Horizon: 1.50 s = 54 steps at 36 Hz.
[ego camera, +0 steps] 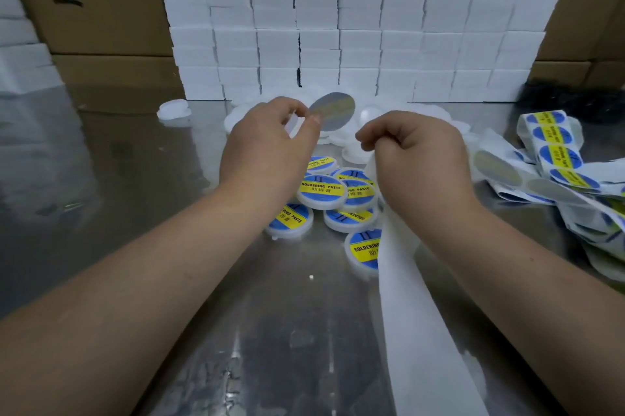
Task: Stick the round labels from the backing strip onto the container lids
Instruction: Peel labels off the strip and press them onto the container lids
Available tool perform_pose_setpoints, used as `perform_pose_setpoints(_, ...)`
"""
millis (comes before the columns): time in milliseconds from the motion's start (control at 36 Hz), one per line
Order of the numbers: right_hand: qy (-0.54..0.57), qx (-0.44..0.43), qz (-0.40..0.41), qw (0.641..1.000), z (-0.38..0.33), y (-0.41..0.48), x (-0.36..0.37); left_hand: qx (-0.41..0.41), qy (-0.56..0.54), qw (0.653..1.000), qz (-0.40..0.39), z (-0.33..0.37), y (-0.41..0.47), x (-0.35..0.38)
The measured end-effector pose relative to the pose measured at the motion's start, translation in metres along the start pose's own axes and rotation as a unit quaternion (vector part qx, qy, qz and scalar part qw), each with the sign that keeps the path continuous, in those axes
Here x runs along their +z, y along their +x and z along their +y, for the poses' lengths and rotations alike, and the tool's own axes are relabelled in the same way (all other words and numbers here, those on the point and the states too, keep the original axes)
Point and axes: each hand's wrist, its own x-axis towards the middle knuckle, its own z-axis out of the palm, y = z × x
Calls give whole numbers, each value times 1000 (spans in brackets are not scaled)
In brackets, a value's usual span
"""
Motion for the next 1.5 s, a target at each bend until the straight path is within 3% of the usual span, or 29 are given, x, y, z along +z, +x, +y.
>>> perform_pose_setpoints(278, 123, 111, 1, 986, -3, 4, -4, 59, 69, 996, 15, 5, -3, -3)
perform_pose_setpoints(694, 118, 103, 7, 988, 5, 7, 4, 120, 131, 984, 15, -3, 1, 3)
perform_pose_setpoints(778, 134, 112, 37, 984, 8, 11, 1, 70, 93, 993, 16, -6, 6, 0)
perform_pose_setpoints(833, 151, 114, 51, 981, 8, 13, -1, -23, -37, 999, 5, -2, 9, -1)
perform_pose_setpoints(917, 168, 107, 27, 980, 7, 10, 0, -160, -279, 946, -34, 6, 12, -3)
perform_pose_setpoints(972, 179, 104, -1, 978, 5, 8, 3, -199, -386, 898, -69, 10, 11, -4)
perform_pose_setpoints(1083, 203, 90, -44, 974, 2, 5, 4, -251, -537, 795, -128, 14, 7, -4)
perform_pose_setpoints(1139, 222, 86, -61, 969, 1, 4, 5, -260, -569, 763, -162, 13, 6, -3)
perform_pose_setpoints(1250, 243, 80, -83, 963, -1, 3, 7, -241, -572, 752, -223, 12, 6, -3)
perform_pose_setpoints(1500, 242, 77, -99, 962, 0, 2, 8, -242, -589, 735, -234, 9, 7, 0)
